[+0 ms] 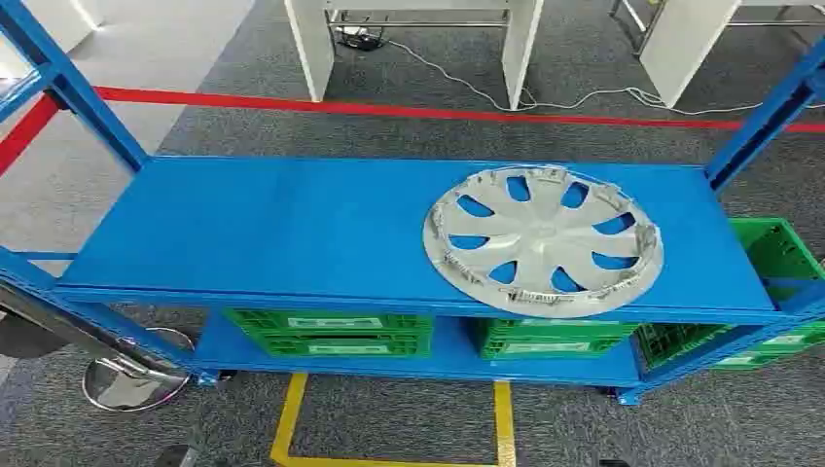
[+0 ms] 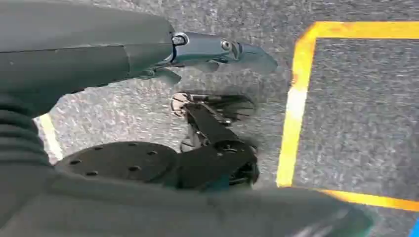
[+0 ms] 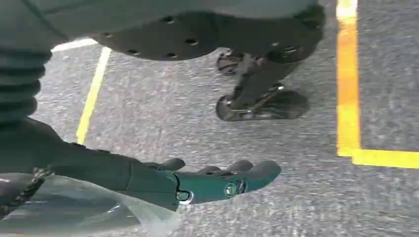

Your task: Take the parts from the cabinet and place them on the table.

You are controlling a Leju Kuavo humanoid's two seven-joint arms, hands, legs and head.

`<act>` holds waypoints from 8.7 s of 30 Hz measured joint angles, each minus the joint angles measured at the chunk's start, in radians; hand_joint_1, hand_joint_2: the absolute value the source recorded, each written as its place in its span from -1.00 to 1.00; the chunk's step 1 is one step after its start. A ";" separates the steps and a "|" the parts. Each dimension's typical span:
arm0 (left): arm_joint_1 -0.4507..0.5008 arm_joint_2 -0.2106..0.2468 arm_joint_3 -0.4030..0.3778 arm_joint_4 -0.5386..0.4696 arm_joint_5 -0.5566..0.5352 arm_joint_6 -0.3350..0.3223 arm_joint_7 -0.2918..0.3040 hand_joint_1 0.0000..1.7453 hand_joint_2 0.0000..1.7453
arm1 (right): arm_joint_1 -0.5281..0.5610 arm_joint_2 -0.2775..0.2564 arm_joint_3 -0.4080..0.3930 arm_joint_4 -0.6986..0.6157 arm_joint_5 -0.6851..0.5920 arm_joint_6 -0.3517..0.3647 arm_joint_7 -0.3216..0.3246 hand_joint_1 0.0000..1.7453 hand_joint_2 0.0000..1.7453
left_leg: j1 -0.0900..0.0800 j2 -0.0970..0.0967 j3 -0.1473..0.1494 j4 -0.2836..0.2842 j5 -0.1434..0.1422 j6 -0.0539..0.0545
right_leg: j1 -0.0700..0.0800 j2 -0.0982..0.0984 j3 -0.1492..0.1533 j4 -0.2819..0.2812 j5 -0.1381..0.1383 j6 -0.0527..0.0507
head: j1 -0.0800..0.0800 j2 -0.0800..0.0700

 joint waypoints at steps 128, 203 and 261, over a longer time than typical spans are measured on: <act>-0.050 0.263 -0.809 -0.404 -0.279 0.581 0.130 -1.00 -1.00 | -0.254 -0.303 0.469 -1.301 1.391 -0.368 -0.066 -1.00 1.00 | 0.000 0.000 0.003 0.001 0.000 0.000 | 0.000 -0.001 0.005 0.000 0.001 0.001 | -0.001 0.000; 0.039 0.174 -0.346 -0.561 -0.897 0.448 0.253 -1.00 -1.00 | -0.530 -0.175 0.688 -0.827 1.744 -0.357 0.117 -1.00 1.00 | -0.001 0.000 0.004 0.001 0.001 0.001 | -0.001 0.000 0.005 0.000 0.002 0.002 | 0.000 0.000; 0.187 0.130 -0.278 -0.581 -0.833 0.415 0.365 -1.00 -1.00 | -0.510 -0.173 0.488 -0.744 1.614 -0.063 0.196 -1.00 1.00 | -0.001 0.000 0.004 0.001 0.001 0.001 | -0.001 0.000 0.005 -0.002 0.002 0.003 | 0.000 0.000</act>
